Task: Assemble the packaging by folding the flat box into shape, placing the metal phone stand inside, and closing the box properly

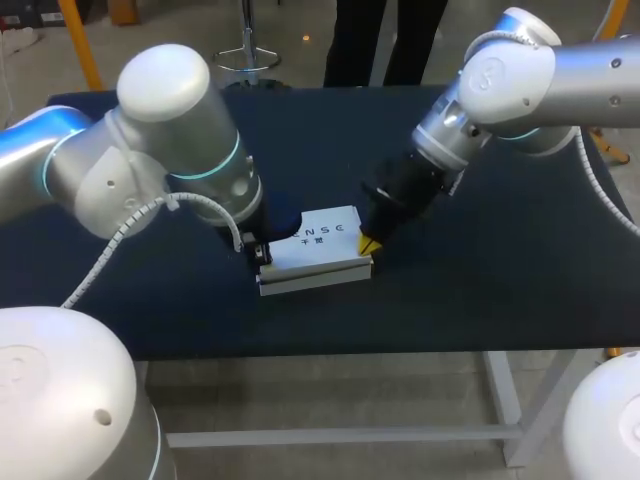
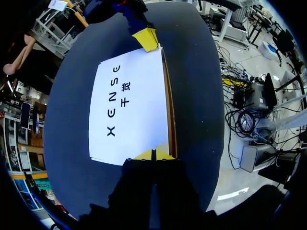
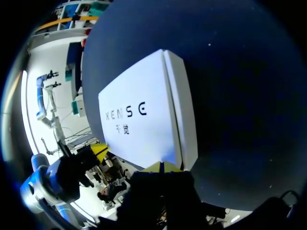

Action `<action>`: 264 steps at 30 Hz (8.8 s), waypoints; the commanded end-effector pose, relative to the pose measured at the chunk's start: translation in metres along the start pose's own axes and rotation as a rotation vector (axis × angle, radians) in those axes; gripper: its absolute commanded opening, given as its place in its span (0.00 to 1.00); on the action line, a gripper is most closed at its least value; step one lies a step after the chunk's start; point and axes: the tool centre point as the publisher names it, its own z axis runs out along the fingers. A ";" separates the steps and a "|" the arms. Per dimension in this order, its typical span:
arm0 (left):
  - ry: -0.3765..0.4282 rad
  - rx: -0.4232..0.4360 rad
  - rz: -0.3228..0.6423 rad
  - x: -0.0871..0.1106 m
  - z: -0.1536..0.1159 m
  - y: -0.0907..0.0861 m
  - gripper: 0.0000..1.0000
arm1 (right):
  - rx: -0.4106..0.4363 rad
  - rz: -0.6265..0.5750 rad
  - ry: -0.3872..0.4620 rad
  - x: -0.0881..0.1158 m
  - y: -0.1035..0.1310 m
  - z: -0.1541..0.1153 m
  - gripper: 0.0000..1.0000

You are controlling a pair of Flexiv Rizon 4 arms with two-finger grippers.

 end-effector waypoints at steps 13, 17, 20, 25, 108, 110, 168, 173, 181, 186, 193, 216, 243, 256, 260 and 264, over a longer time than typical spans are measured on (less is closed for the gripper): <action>0.030 -0.009 -0.002 0.003 0.022 0.000 0.00 | 0.041 0.030 0.002 -0.016 0.012 0.016 0.00; 0.037 -0.009 0.000 0.003 0.025 0.000 0.00 | 0.053 0.039 0.004 -0.020 0.014 0.021 0.00; 0.039 -0.008 0.000 0.003 0.025 0.001 0.00 | 0.059 0.043 0.008 -0.022 0.014 0.022 0.00; 0.006 0.003 0.007 0.003 0.013 -0.001 0.00 | 0.018 0.012 0.014 -0.013 0.003 0.009 0.00; -0.070 -0.202 -1.107 0.113 -0.040 -0.075 1.00 | -0.948 -0.783 -0.145 -0.127 -0.083 -0.163 1.00; -0.043 -0.195 -1.160 0.118 -0.035 -0.074 1.00 | -0.959 -0.852 -0.156 -0.134 -0.078 -0.163 1.00; -0.051 -0.206 -1.502 0.034 0.059 -0.083 1.00 | -1.139 -1.240 -0.312 -0.181 -0.079 -0.164 1.00; -0.058 -0.205 -1.506 0.020 0.062 -0.081 1.00 | -1.139 -1.240 -0.312 -0.181 -0.079 -0.164 1.00; -0.065 -0.207 -1.506 -0.006 0.067 -0.078 1.00 | -1.139 -1.240 -0.312 -0.181 -0.079 -0.164 1.00; -0.069 -0.200 -1.507 -0.025 0.067 -0.076 1.00 | -1.139 -1.240 -0.312 -0.181 -0.079 -0.164 1.00; -0.072 -0.190 -1.502 -0.055 0.067 -0.074 1.00 | -1.139 -1.240 -0.312 -0.181 -0.079 -0.164 1.00; -0.053 -0.218 -1.495 -0.162 0.086 -0.065 1.00 | -1.139 -1.240 -0.312 -0.181 -0.079 -0.164 1.00; -0.051 -0.268 -1.496 -0.286 0.115 -0.072 1.00 | -1.139 -1.240 -0.312 -0.181 -0.079 -0.164 1.00; -0.035 -0.256 -1.503 -0.329 0.120 -0.062 1.00 | -1.139 -1.240 -0.312 -0.181 -0.079 -0.164 1.00; -0.014 -0.211 -1.473 -0.318 0.109 -0.059 1.00 | -1.139 -1.240 -0.312 -0.181 -0.079 -0.164 1.00; 0.012 -0.136 -1.430 -0.291 0.091 -0.054 1.00 | -1.139 -1.240 -0.312 -0.181 -0.079 -0.164 1.00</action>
